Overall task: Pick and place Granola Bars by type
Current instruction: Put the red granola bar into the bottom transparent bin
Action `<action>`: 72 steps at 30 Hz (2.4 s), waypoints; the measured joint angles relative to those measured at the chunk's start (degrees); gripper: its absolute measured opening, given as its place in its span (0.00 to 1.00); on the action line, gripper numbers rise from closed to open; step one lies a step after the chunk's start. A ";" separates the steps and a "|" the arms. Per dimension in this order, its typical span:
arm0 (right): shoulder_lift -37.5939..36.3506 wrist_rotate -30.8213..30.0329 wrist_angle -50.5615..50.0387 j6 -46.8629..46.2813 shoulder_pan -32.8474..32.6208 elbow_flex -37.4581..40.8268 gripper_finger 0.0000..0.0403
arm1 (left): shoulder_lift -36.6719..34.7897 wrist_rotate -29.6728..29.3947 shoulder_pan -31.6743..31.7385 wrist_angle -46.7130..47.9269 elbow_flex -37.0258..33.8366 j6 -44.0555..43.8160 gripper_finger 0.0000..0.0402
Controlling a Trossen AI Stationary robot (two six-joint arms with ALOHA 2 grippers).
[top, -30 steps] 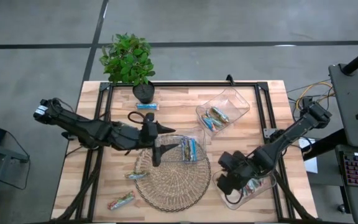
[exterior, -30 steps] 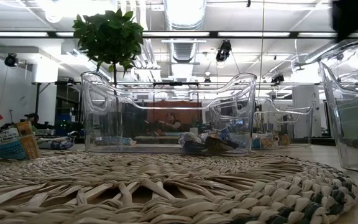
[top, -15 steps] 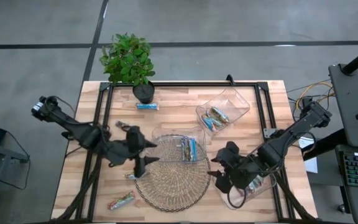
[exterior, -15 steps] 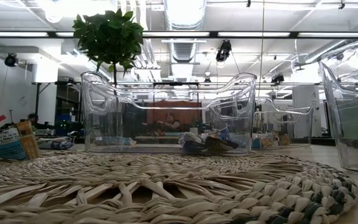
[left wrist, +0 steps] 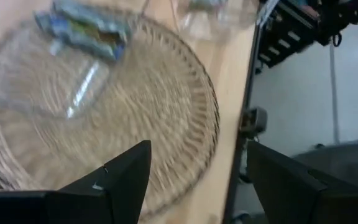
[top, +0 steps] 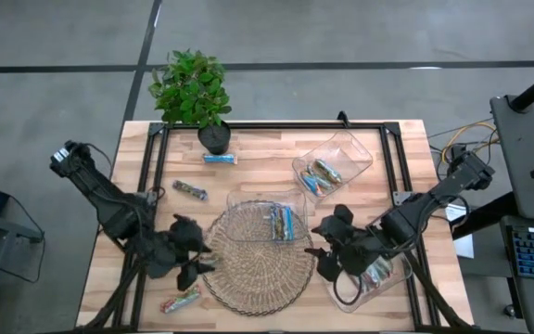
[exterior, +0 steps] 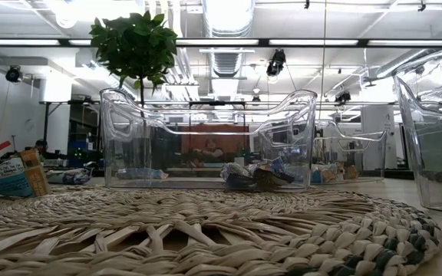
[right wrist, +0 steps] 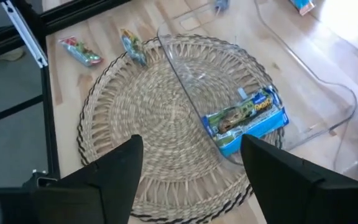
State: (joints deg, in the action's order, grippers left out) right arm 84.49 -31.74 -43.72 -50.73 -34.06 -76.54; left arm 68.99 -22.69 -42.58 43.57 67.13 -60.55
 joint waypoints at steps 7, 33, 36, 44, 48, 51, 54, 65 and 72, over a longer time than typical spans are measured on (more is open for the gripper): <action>0.00 -0.03 6.22 6.47 1.66 0.03 0.67 | -0.02 6.18 -5.82 -1.42 -5.98 -15.15 0.61; 0.01 0.25 7.85 10.96 3.64 0.57 0.69 | 11.69 22.83 -9.67 -14.18 -18.68 -27.07 0.61; 0.02 0.38 7.63 10.94 3.71 0.59 0.69 | 14.24 24.75 -9.67 -12.65 -18.68 -27.78 0.61; 0.02 0.43 7.54 10.92 3.75 0.59 0.69 | 19.35 29.24 -10.10 -12.69 -17.76 -25.19 0.61; 0.02 0.43 7.52 10.89 3.75 0.59 0.69 | 21.11 30.02 -11.04 -12.31 -17.53 -24.91 0.61; 0.02 0.43 7.52 10.74 3.75 0.59 0.68 | 22.03 30.34 -11.20 -11.67 -17.54 -25.05 0.61; 0.02 0.43 7.52 10.72 3.75 0.59 0.67 | 23.15 30.76 -11.22 -11.67 -17.51 -25.07 0.61; 0.02 0.41 7.60 10.79 3.71 0.59 0.67 | 25.42 31.07 -11.17 -11.49 -17.50 -25.06 0.53; 0.02 0.28 7.65 10.83 3.71 0.59 0.64 | 25.49 30.62 -11.17 -9.68 -17.61 -26.53 0.29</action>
State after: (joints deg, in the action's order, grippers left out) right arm 84.51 -31.46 -36.07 -39.90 -30.35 -75.94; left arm 94.48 7.93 -53.76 33.89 49.52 -87.08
